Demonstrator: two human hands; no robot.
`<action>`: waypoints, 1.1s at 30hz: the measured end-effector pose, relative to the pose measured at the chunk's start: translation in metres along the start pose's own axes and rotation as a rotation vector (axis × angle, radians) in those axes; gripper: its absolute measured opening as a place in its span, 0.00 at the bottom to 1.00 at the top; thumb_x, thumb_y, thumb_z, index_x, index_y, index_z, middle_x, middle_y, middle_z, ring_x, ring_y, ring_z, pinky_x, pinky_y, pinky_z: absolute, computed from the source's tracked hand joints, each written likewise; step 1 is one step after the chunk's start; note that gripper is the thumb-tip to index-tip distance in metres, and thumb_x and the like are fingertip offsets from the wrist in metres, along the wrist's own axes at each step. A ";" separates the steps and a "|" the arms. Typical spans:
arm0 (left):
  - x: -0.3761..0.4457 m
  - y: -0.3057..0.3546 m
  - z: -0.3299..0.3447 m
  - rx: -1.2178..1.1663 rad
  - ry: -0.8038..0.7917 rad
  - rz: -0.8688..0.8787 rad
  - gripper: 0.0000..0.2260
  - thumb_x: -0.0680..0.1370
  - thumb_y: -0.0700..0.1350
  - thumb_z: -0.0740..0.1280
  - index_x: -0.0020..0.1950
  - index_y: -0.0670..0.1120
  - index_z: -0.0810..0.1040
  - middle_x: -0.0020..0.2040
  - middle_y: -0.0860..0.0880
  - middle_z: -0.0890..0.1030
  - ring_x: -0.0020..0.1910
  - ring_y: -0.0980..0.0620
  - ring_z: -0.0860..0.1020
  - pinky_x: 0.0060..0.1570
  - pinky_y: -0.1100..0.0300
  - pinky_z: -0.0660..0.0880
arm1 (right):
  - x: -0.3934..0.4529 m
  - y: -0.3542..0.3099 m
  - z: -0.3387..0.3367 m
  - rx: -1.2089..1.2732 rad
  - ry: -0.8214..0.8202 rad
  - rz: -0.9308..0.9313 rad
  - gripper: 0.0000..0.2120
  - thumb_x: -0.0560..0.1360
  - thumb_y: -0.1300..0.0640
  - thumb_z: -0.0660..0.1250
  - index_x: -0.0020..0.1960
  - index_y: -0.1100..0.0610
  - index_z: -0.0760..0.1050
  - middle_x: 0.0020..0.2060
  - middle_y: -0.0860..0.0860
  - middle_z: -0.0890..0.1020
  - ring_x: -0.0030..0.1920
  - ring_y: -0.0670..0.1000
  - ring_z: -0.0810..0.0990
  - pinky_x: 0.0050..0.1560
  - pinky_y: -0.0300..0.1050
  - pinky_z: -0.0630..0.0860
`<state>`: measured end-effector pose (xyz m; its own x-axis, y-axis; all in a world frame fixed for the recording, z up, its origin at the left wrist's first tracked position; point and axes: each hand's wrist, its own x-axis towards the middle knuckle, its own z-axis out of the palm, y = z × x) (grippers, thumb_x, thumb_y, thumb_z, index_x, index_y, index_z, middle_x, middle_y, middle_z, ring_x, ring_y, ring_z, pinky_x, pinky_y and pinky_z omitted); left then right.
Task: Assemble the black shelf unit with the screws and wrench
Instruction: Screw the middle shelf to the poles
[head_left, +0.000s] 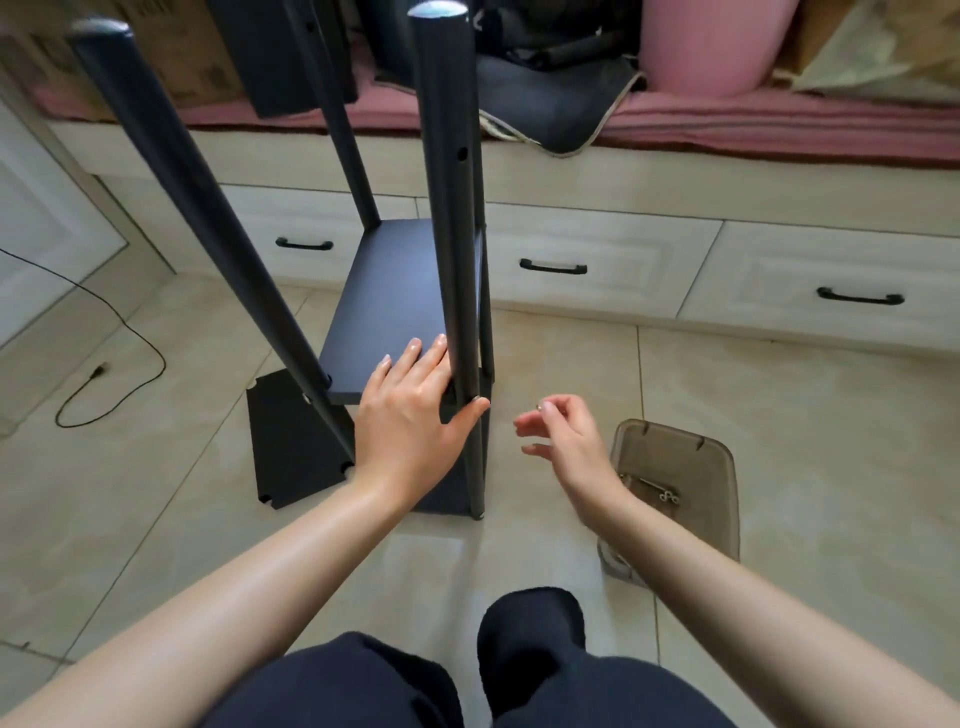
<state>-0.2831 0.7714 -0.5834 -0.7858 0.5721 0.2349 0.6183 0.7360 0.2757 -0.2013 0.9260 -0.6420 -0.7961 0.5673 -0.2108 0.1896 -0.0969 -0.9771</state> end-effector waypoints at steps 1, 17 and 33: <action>0.000 0.000 -0.001 0.004 -0.004 0.002 0.26 0.81 0.62 0.62 0.76 0.51 0.71 0.78 0.53 0.66 0.80 0.51 0.58 0.79 0.53 0.53 | 0.004 -0.001 0.014 0.030 -0.006 0.009 0.08 0.85 0.55 0.52 0.51 0.52 0.69 0.45 0.54 0.83 0.49 0.50 0.82 0.48 0.43 0.77; -0.010 -0.014 -0.014 -0.137 0.072 -0.043 0.23 0.78 0.58 0.68 0.71 0.50 0.77 0.74 0.52 0.73 0.78 0.51 0.64 0.78 0.48 0.59 | 0.020 0.000 0.089 0.124 -0.079 -0.071 0.08 0.85 0.58 0.53 0.48 0.58 0.67 0.40 0.53 0.74 0.32 0.37 0.76 0.30 0.30 0.72; -0.106 -0.114 -0.050 -0.869 0.087 -0.585 0.25 0.69 0.61 0.72 0.66 0.65 0.75 0.62 0.64 0.81 0.63 0.66 0.76 0.60 0.69 0.71 | -0.037 -0.009 0.161 0.051 -0.421 -0.215 0.03 0.85 0.53 0.53 0.54 0.51 0.65 0.33 0.53 0.76 0.31 0.50 0.79 0.32 0.46 0.80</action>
<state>-0.2693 0.6091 -0.5930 -0.9829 0.1580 -0.0944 -0.0324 0.3567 0.9337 -0.2656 0.7741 -0.6306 -0.9800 0.1988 0.0131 -0.0255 -0.0598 -0.9979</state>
